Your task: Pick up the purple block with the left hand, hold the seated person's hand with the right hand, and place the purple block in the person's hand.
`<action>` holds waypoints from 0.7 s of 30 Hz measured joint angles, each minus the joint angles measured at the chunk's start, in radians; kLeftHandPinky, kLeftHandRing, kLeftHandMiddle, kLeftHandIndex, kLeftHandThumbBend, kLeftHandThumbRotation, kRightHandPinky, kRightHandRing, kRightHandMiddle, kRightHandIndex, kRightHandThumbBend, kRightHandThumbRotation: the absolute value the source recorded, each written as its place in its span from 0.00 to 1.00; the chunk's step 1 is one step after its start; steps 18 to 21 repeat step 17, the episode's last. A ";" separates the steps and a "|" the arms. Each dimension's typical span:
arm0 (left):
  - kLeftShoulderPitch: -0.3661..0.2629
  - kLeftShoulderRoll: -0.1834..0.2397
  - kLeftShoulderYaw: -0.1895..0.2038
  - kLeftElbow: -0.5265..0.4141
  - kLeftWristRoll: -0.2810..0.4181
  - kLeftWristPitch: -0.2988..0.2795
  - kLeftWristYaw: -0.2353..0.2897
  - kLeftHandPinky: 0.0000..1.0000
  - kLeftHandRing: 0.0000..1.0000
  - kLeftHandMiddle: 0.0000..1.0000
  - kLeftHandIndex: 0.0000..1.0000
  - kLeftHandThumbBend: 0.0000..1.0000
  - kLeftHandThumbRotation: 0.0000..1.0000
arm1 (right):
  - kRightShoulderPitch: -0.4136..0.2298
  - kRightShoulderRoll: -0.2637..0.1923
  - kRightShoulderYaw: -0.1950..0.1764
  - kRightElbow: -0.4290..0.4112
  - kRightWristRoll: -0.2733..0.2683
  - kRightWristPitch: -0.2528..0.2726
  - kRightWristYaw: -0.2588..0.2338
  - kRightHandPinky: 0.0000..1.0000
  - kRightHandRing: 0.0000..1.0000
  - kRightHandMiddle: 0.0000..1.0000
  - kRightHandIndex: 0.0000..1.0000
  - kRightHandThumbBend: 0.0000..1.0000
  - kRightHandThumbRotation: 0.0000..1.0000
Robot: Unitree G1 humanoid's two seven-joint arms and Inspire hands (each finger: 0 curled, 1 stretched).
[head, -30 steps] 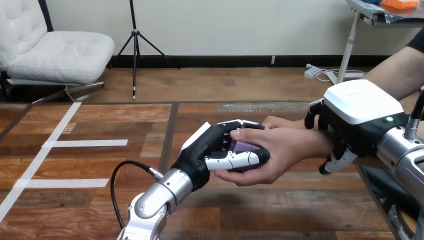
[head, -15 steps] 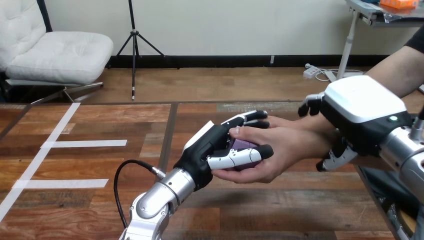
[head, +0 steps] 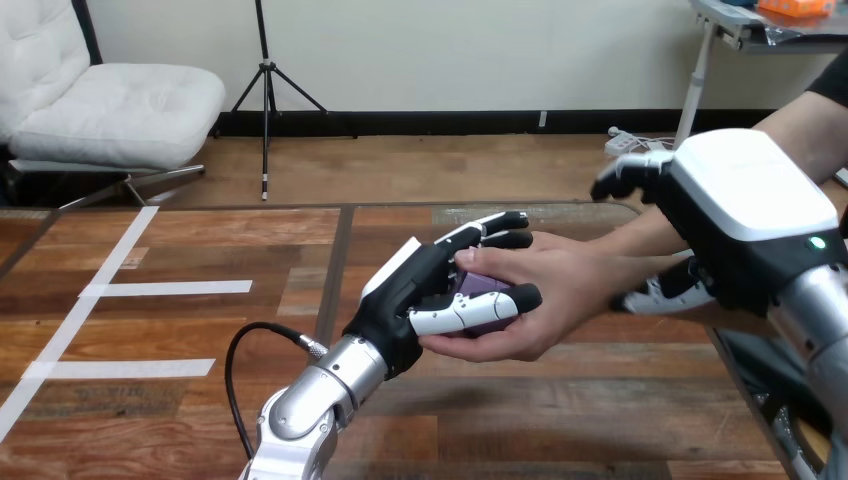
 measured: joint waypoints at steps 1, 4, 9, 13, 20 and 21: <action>0.003 0.000 0.000 -0.004 -0.001 -0.003 0.003 0.70 0.78 0.84 0.84 0.89 0.38 | 0.009 0.011 -0.004 -0.010 0.004 -0.001 -0.013 0.54 0.65 0.70 0.68 0.79 0.00; 0.019 -0.001 0.001 -0.023 -0.005 -0.015 0.008 0.70 0.78 0.84 0.84 0.88 0.38 | 0.036 0.045 -0.012 -0.036 0.016 -0.008 -0.053 0.54 0.66 0.70 0.68 0.77 0.00; 0.050 -0.003 0.001 -0.059 -0.016 -0.034 0.010 0.71 0.78 0.84 0.84 0.87 0.38 | 0.079 0.096 -0.015 -0.063 0.026 -0.035 -0.124 0.55 0.66 0.70 0.68 0.75 0.00; 0.086 -0.006 0.002 -0.099 -0.039 -0.050 0.010 0.70 0.78 0.83 0.83 0.86 0.36 | 0.115 0.141 -0.015 -0.066 0.030 -0.082 -0.199 0.55 0.65 0.70 0.67 0.71 0.00; 0.125 -0.009 0.003 -0.141 -0.064 -0.068 0.006 0.69 0.76 0.81 0.82 0.86 0.34 | 0.152 0.180 -0.014 -0.066 0.032 -0.133 -0.270 0.55 0.66 0.70 0.67 0.67 0.00; 0.125 -0.009 0.003 -0.141 -0.064 -0.068 0.006 0.69 0.76 0.81 0.82 0.86 0.34 | 0.152 0.180 -0.014 -0.066 0.032 -0.133 -0.270 0.55 0.66 0.70 0.67 0.67 0.00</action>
